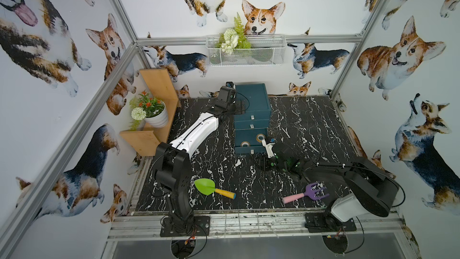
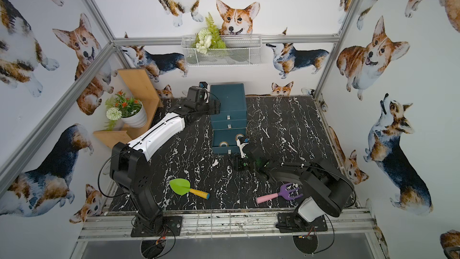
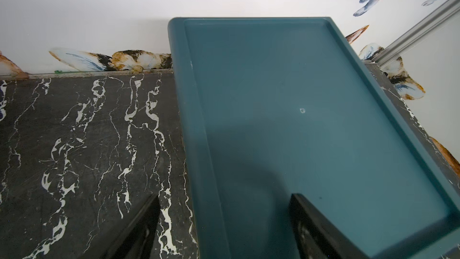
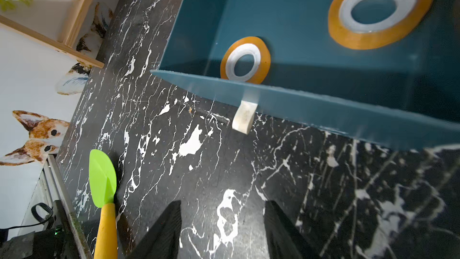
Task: Place the transparent tape into the drawer according to color
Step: Close the drawer of the storage box.
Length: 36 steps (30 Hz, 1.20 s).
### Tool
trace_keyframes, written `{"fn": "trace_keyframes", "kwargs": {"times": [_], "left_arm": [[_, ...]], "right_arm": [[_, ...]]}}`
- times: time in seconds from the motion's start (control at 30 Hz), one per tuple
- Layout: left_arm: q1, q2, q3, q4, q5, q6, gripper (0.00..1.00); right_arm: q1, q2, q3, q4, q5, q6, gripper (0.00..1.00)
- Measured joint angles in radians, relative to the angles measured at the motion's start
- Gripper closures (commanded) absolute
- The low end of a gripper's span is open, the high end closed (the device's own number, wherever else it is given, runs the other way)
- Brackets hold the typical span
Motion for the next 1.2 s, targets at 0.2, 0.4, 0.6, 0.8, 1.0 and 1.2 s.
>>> {"fn": "trace_keyframes", "kwargs": {"times": [0.2,0.4,0.6,0.8,1.0,1.2], "left_arm": [[0.000,0.003,-0.004,0.016,0.000,0.000,0.14],[0.000,0.003,-0.019,0.040,0.000,0.003,0.14],[0.000,0.003,-0.028,0.058,0.000,0.003,0.15],[0.000,0.011,-0.028,0.070,0.000,0.003,0.15],[0.000,0.020,-0.028,0.087,0.000,0.003,0.15],[0.000,0.030,-0.028,0.109,0.003,0.002,0.15]], "right_arm": [[-0.003,0.136,0.079,0.053,0.007,-0.003,0.47],[-0.043,0.230,0.154,0.102,0.033,-0.020,0.47],[-0.075,0.305,0.243,0.142,0.061,-0.048,0.48],[-0.093,0.344,0.284,0.203,0.107,-0.075,0.49],[-0.094,0.384,0.280,0.315,0.138,-0.093,0.52],[-0.098,0.410,0.248,0.455,0.168,-0.108,0.54]]}}
